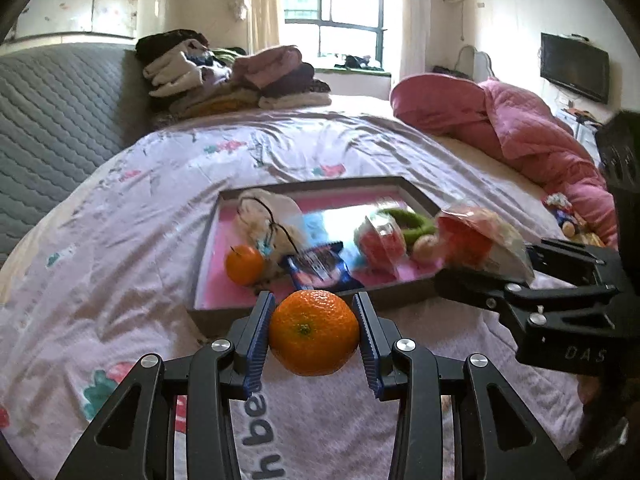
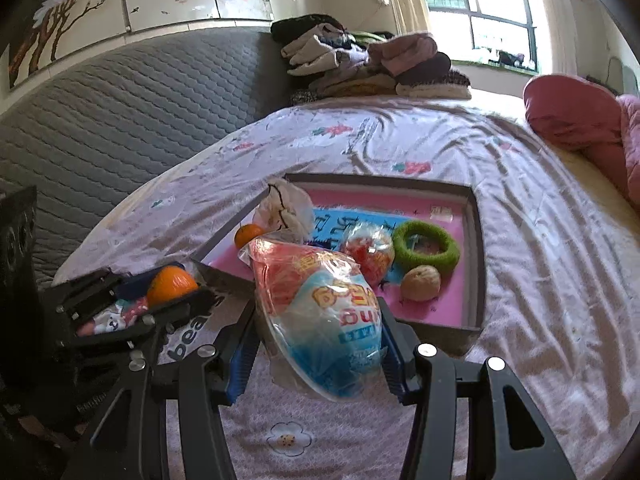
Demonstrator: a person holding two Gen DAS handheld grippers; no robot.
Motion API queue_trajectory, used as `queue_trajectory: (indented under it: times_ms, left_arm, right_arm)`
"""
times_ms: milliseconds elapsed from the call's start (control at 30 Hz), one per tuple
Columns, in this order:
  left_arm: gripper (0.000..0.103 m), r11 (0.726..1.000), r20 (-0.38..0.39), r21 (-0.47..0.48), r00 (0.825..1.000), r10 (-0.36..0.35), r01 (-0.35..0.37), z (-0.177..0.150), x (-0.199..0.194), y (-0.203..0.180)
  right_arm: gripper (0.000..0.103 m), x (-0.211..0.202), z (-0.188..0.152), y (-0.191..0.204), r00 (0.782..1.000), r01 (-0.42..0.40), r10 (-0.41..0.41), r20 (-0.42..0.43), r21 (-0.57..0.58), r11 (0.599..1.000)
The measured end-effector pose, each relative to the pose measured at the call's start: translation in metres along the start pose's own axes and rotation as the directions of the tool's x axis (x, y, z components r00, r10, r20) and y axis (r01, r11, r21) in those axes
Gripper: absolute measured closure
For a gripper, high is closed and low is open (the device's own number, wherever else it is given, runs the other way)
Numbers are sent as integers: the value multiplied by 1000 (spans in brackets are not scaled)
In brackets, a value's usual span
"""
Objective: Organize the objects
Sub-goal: 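Lift the orange and the candy egg and carry both over the tray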
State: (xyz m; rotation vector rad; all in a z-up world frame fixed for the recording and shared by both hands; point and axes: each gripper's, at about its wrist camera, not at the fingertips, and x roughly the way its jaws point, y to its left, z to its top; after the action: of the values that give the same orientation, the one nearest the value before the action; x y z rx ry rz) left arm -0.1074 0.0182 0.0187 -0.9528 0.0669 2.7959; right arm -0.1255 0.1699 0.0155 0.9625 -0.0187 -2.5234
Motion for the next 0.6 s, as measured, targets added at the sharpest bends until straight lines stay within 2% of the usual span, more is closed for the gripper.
queue_trajectory:
  times_ms: [400, 600]
  left_arm:
    - [62, 999, 37, -34, 999, 34, -33, 18, -6, 15]
    - [62, 998, 64, -48, 997, 48, -45, 30, -7, 21]
  right_arm:
    - [49, -14, 17, 1, 995, -17, 14, 98, 24, 1000]
    - [49, -19, 25, -2, 990, 2, -8, 143, 42, 999]
